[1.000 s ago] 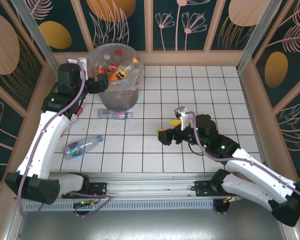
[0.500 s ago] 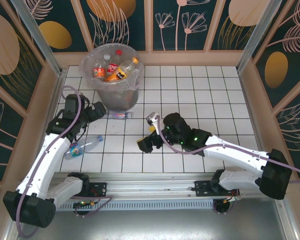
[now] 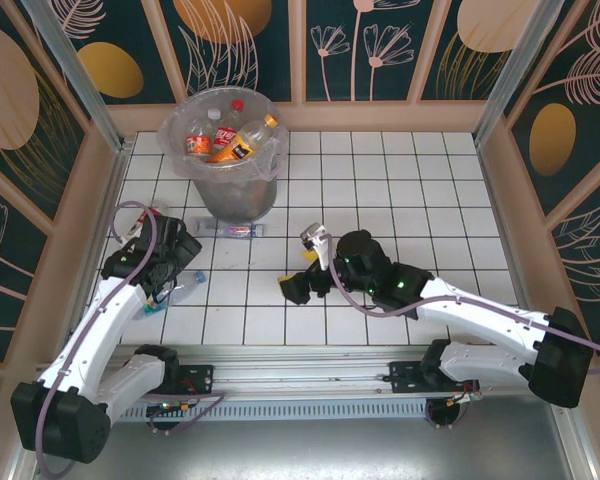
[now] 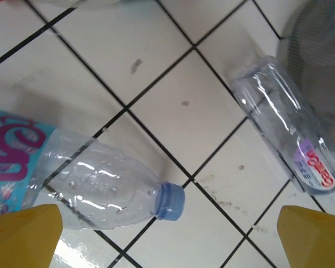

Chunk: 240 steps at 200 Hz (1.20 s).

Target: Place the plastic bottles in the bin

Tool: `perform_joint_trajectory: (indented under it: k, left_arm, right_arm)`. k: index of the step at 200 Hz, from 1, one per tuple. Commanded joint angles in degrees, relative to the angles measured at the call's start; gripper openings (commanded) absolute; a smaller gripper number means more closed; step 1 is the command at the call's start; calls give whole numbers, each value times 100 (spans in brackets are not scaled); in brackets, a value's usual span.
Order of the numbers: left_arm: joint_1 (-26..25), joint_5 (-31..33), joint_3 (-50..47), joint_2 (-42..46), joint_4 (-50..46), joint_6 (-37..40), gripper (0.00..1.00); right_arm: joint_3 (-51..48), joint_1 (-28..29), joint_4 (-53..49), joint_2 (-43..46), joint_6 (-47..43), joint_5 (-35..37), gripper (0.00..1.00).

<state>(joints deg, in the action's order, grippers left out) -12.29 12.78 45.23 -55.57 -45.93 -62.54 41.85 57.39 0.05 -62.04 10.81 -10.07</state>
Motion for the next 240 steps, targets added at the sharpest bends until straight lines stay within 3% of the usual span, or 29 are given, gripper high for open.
perform_joint_trajectory:
  k: [1, 55, 87, 212, 240]
  left_arm:
    - [34, 168, -193, 33, -312, -839, 99]
    - [34, 506, -61, -610, -849, -1370, 99]
    - [41, 237, -258, -835, -506, -1517, 98]
    - [201, 319, -523, -1865, 673, -1243, 98]
    - [245, 287, -494, -2068, 943, -1107, 94]
  right_arm:
    - [-180, 27, 304, 186, -1, 95, 98]
    - [-386, -34, 348, 439, -51, 92, 98]
    - [-488, -55, 380, 535, 5, 76, 98]
    - [-622, -61, 266, 728, 152, 216, 98]
    - [-607, -61, 200, 749, 174, 224, 98]
